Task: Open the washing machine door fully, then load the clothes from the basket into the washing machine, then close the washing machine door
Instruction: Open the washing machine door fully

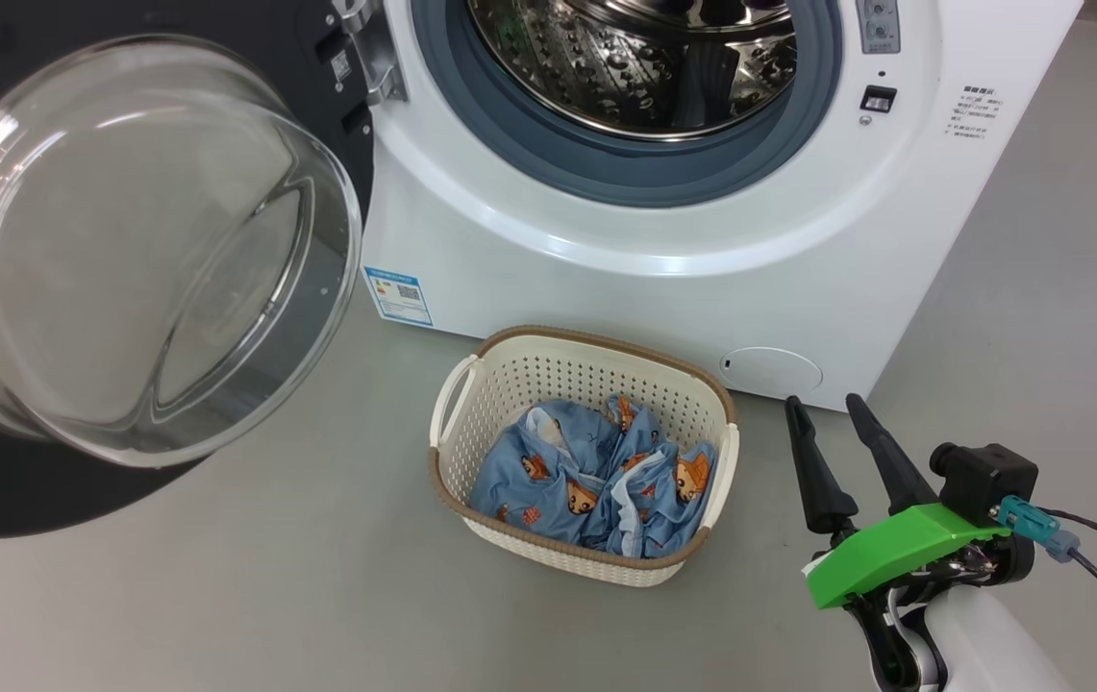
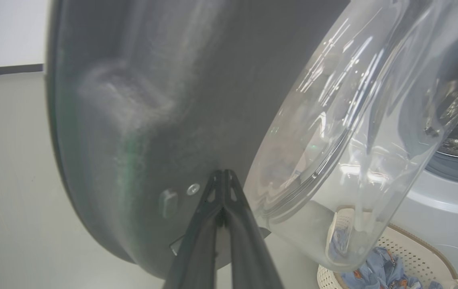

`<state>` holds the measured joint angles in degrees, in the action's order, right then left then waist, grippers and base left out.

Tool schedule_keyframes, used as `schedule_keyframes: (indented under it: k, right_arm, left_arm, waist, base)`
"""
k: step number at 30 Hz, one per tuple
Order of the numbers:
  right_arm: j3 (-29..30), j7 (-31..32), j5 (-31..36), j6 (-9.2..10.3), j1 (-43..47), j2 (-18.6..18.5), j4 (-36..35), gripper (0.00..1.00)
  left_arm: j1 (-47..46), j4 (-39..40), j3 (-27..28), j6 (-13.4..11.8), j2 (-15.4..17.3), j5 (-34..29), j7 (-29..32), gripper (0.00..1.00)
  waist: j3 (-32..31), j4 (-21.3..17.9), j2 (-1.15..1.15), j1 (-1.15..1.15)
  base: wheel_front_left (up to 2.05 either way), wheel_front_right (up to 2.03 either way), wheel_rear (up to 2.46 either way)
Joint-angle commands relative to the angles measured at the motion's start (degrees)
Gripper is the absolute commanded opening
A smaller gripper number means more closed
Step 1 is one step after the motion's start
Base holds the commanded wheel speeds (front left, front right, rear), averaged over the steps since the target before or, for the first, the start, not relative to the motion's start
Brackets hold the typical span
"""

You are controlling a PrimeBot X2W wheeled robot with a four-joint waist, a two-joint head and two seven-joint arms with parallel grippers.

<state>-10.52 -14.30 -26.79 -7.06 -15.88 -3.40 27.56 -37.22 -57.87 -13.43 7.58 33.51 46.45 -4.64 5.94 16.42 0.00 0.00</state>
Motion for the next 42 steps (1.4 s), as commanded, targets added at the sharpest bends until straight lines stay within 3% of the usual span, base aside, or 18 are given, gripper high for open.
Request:
schedule_keyframes:
  k: [1, 14, 15, 17, 18, 20, 21, 28, 42]
  right_arm:
    - [-0.9, -0.7, -0.5, -0.43, -0.4, 0.5, -1.4, 1.0]
    - [-1.2, -0.7, -1.6, -0.43, 1.3, 0.5, -1.5, 1.0]
    - [-1.2, -0.7, -1.8, -0.43, 1.5, 0.5, -1.6, 1.0]
    - [-1.4, -0.7, -2.0, -0.43, 1.8, 0.5, -1.6, 1.0]
    - [-1.4, -0.7, -2.1, -0.43, 1.9, 0.5, -1.6, 1.0]
    - [-1.5, -0.7, -2.2, -0.43, 2.1, 0.5, -1.7, 1.0]
    - [-1.5, -0.7, -2.1, -0.43, 2.1, 0.5, -1.7, 1.0]
    - [-1.6, -0.7, -1.5, -0.43, 2.6, 0.5, -2.0, 1.0]
    - [-2.4, -0.7, -1.7, -0.43, 3.7, -1.0, -2.6, 1.0]
  left_arm:
    - [-1.4, 0.7, 1.6, -0.1, 4.6, 0.4, -0.9, 0.0]
    - [4.2, 6.2, -3.6, -0.1, 5.7, 4.6, -3.6, 0.0]
    - [4.6, 6.7, -3.8, -0.1, 5.5, 5.0, -4.0, 0.07]
    - [5.7, 7.7, -4.1, -0.1, 5.2, 5.6, -4.9, 0.39]
    - [6.2, 8.2, -4.3, -0.1, 5.1, 5.9, -5.3, 0.48]
    - [7.3, 9.2, -4.4, -0.1, 4.7, 6.4, -6.0, 0.92]
    - [7.9, 9.7, -4.5, -0.1, 4.6, 6.5, -6.5, 1.0]
    - [12.2, 16.7, -3.7, -0.9, 3.0, 6.9, -9.0, 1.0]
    - [23.3, 36.3, -3.0, -8.7, -0.5, 4.4, -10.2, 1.0]
  waist:
    - [-0.1, 0.0, 0.0, 0.0]
    - [-2.7, -1.1, 0.0, 0.0]
    - [-2.9, -1.2, 0.0, 0.0]
    - [-3.2, -1.5, 0.0, 0.0]
    - [-3.3, -1.6, 0.0, 0.0]
    - [-3.5, -2.0, 0.0, 0.0]
    - [-3.6, -2.3, 0.0, 0.0]
    - [-4.6, -4.5, 0.0, 0.0]
    - [-6.7, -10.1, 0.0, 0.0]
  base:
    - [0.0, 0.0, 0.0]
    - [0.0, 0.0, 0.0]
    - [0.0, 0.0, 0.0]
    - [0.0, 0.0, 0.0]
    - [0.0, 0.0, 0.0]
    - [0.0, 0.0, 0.0]
    - [0.0, 0.0, 0.0]
    - [0.0, 0.0, 0.0]
    - [0.0, 0.0, 0.0]
